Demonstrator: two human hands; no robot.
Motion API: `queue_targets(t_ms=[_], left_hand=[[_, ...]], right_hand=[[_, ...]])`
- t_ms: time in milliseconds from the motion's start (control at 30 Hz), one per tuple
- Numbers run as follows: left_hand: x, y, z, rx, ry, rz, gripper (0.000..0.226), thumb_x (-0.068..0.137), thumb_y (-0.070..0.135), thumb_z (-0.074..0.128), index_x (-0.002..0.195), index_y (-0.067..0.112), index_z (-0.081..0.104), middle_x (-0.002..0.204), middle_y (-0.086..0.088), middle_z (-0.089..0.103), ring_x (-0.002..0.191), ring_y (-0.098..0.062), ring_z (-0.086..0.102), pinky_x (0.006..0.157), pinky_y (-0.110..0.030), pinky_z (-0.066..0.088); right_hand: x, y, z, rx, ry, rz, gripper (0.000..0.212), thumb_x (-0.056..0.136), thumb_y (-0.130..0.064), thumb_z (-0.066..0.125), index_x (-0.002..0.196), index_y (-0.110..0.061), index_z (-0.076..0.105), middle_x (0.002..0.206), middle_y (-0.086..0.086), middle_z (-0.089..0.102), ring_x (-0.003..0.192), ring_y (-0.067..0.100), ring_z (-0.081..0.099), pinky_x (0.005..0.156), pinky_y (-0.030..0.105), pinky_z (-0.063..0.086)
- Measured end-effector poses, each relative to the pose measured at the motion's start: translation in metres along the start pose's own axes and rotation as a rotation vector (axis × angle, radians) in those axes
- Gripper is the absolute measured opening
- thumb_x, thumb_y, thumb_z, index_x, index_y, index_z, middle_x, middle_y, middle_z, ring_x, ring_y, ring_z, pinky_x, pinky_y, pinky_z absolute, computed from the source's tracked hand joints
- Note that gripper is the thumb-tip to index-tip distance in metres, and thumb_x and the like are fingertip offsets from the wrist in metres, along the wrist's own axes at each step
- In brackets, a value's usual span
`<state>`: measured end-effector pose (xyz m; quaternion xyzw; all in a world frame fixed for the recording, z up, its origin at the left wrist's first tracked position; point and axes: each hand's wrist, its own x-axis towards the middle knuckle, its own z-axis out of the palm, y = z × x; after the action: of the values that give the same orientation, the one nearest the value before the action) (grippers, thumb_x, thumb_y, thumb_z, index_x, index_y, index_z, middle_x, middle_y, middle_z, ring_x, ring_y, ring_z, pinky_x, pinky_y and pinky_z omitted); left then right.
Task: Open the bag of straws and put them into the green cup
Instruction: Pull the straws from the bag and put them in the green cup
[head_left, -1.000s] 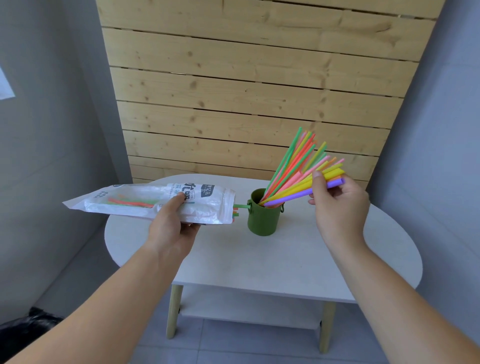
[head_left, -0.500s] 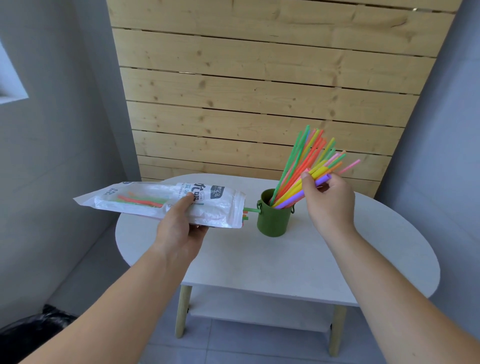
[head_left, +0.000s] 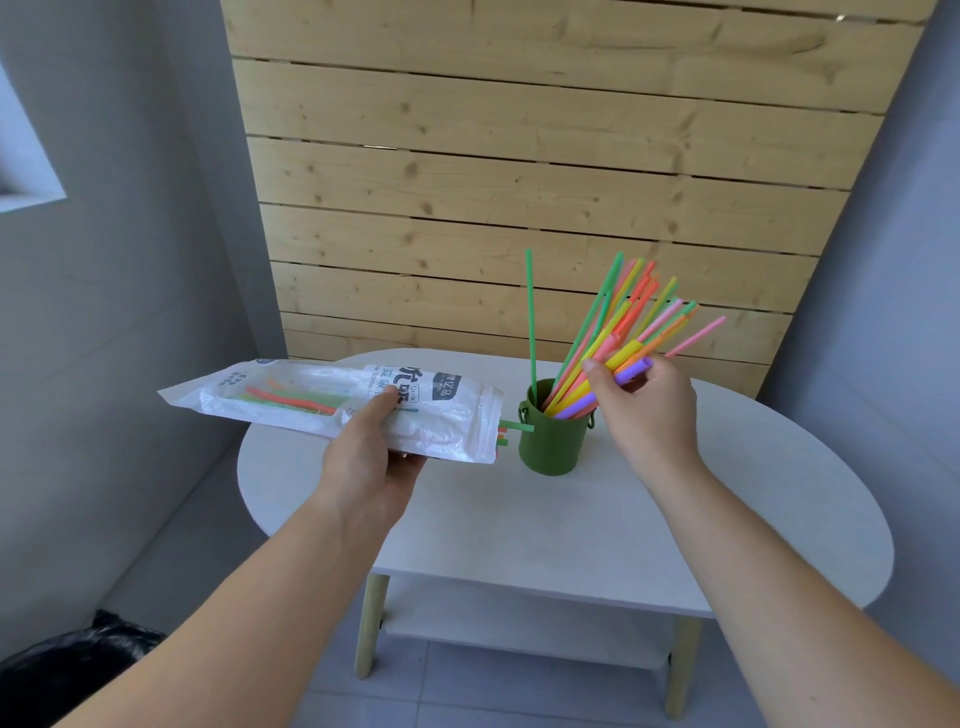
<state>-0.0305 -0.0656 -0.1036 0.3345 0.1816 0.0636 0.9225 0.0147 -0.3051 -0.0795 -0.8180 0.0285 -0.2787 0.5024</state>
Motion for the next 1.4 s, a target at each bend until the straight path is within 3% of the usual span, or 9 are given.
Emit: queue_targets(t_ms=[167, 300, 400, 467, 600, 700, 800, 967, 1400], left_hand=[[-0.002, -0.002, 0.002, 0.004, -0.013, 0.000, 0.020, 0.096, 0.010, 0.069, 0.116, 0.010, 0.068, 0.109, -0.008, 0.081, 0.099, -0.023, 0.079, 0.083, -0.038, 0.064], [-0.003, -0.001, 0.003, -0.004, -0.016, 0.005, 0.022, 0.096, 0.010, 0.069, 0.117, 0.010, 0.067, 0.110, -0.008, 0.081, 0.100, -0.023, 0.079, 0.084, -0.039, 0.064], [-0.003, 0.001, 0.003, -0.003, -0.018, 0.015, 0.023, 0.096, 0.010, 0.069, 0.119, 0.010, 0.068, 0.112, -0.008, 0.081, 0.101, -0.023, 0.078, 0.086, -0.039, 0.064], [-0.003, 0.001, 0.003, -0.007, -0.018, 0.017, 0.022, 0.096, 0.010, 0.069, 0.118, 0.010, 0.068, 0.111, -0.008, 0.081, 0.099, -0.022, 0.079, 0.084, -0.038, 0.065], [-0.005, -0.001, 0.006, 0.006, -0.054, 0.020, 0.021, 0.096, 0.011, 0.069, 0.117, 0.009, 0.069, 0.111, -0.008, 0.081, 0.101, -0.023, 0.078, 0.084, -0.038, 0.064], [-0.008, -0.004, 0.011, 0.044, -0.094, 0.032, 0.023, 0.096, 0.014, 0.069, 0.119, 0.008, 0.071, 0.115, -0.009, 0.080, 0.106, -0.024, 0.077, 0.089, -0.039, 0.063], [-0.010, -0.007, 0.015, 0.055, -0.109, 0.048, 0.028, 0.096, 0.014, 0.070, 0.123, 0.006, 0.070, 0.118, -0.009, 0.079, 0.108, -0.024, 0.076, 0.088, -0.039, 0.063], [-0.011, -0.005, 0.012, 0.051, -0.086, 0.052, 0.027, 0.096, 0.012, 0.069, 0.122, 0.007, 0.070, 0.117, -0.009, 0.079, 0.106, -0.024, 0.077, 0.086, -0.037, 0.064], [-0.007, -0.002, 0.011, 0.017, -0.086, 0.036, 0.022, 0.096, 0.011, 0.069, 0.118, 0.007, 0.071, 0.113, -0.009, 0.080, 0.102, -0.023, 0.078, 0.082, -0.037, 0.065]], right_hand=[[-0.005, 0.003, -0.007, 0.013, -0.058, -0.018, 0.022, 0.081, -0.039, 0.080, 0.083, -0.025, 0.063, 0.072, -0.008, 0.071, 0.067, 0.009, 0.068, 0.060, 0.023, 0.045], [-0.013, 0.004, -0.013, 0.019, -0.053, 0.031, 0.045, 0.076, -0.045, 0.083, 0.104, -0.023, 0.056, 0.089, -0.009, 0.071, 0.077, 0.010, 0.069, 0.065, 0.028, 0.052], [-0.023, 0.002, -0.015, -0.080, -0.076, 0.222, 0.053, 0.080, -0.063, 0.069, 0.098, -0.017, 0.049, 0.085, 0.003, 0.064, 0.075, 0.023, 0.068, 0.060, 0.036, 0.053], [-0.032, -0.001, -0.014, -0.066, -0.193, 0.402, 0.054, 0.090, -0.066, 0.051, 0.092, -0.012, 0.054, 0.078, 0.008, 0.064, 0.064, 0.024, 0.068, 0.058, 0.039, 0.059], [-0.055, -0.010, -0.006, 0.230, -0.385, 0.526, 0.048, 0.101, -0.053, 0.043, 0.094, -0.009, 0.061, 0.073, 0.010, 0.062, 0.047, 0.016, 0.058, 0.044, 0.028, 0.050], [-0.064, -0.021, 0.002, 0.465, -0.452, 0.555, 0.038, 0.103, -0.045, 0.046, 0.105, -0.010, 0.062, 0.077, 0.012, 0.064, 0.049, 0.018, 0.059, 0.045, 0.028, 0.050], [-0.067, -0.032, 0.009, 0.685, -0.467, 0.614, 0.023, 0.101, -0.030, 0.058, 0.099, -0.009, 0.067, 0.070, 0.007, 0.065, 0.051, 0.017, 0.060, 0.048, 0.027, 0.052], [-0.069, -0.029, 0.014, 0.655, -0.463, 0.575, 0.012, 0.092, -0.013, 0.070, 0.100, -0.005, 0.074, 0.076, 0.007, 0.067, 0.060, 0.014, 0.059, 0.056, 0.024, 0.054], [-0.064, -0.026, 0.008, 0.660, -0.435, 0.540, 0.012, 0.093, -0.006, 0.069, 0.102, 0.001, 0.072, 0.074, 0.009, 0.069, 0.061, 0.016, 0.066, 0.060, 0.028, 0.058]])
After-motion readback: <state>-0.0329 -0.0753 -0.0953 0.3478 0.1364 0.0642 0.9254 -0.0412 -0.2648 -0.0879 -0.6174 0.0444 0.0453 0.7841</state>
